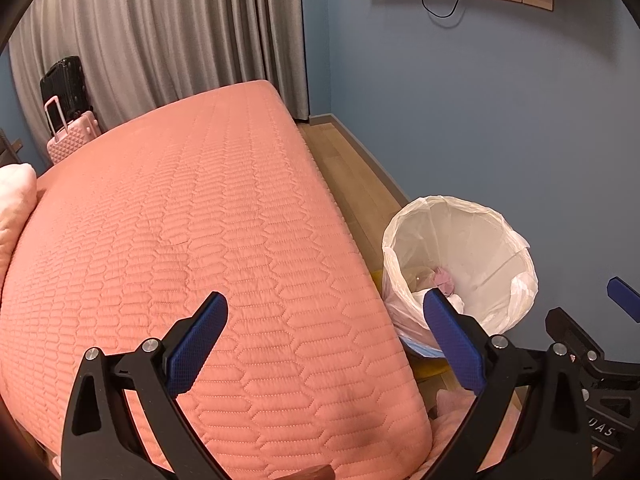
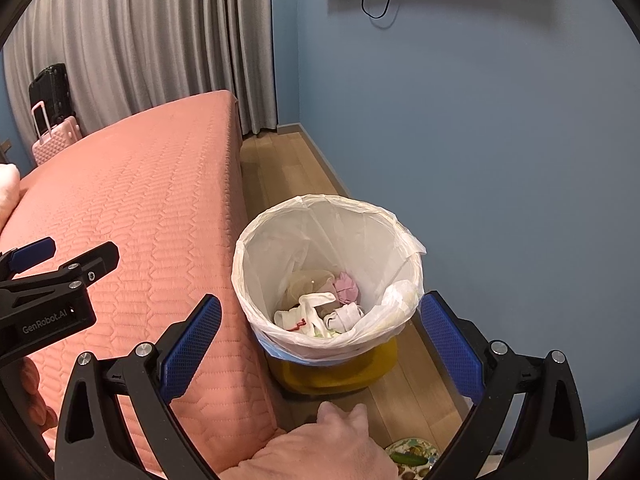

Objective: Collect trash

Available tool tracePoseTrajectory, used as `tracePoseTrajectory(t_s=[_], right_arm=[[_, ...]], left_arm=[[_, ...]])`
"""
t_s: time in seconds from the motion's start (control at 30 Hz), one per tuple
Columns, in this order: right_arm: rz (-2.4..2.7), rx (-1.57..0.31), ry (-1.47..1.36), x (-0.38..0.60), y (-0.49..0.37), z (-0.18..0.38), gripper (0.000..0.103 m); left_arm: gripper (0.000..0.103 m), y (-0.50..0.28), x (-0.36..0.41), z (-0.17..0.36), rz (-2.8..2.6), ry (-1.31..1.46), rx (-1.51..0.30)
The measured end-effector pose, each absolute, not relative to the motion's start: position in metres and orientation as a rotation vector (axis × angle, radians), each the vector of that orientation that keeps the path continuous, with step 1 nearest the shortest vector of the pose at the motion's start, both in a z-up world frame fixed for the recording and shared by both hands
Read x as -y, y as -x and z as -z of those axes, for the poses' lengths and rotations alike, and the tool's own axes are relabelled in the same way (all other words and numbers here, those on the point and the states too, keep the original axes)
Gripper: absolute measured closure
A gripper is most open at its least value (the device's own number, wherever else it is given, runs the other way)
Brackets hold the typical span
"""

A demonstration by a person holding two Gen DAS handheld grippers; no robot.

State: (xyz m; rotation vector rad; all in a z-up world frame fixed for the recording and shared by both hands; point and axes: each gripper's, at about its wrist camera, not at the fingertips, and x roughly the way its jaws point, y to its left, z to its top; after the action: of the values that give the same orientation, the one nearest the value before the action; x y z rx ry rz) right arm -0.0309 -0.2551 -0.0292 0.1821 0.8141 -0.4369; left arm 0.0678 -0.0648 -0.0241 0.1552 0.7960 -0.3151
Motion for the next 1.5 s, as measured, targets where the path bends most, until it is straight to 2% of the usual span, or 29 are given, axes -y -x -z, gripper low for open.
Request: tracePoseTrajectory(t_s=[1.5], right_arm=[[0.455,-0.825,-0.175,0.263,0.032,0.035,0.006]], left_arm=[[0.009,-0.060,0.087,0.030,0.305,-0.206,-0.805]])
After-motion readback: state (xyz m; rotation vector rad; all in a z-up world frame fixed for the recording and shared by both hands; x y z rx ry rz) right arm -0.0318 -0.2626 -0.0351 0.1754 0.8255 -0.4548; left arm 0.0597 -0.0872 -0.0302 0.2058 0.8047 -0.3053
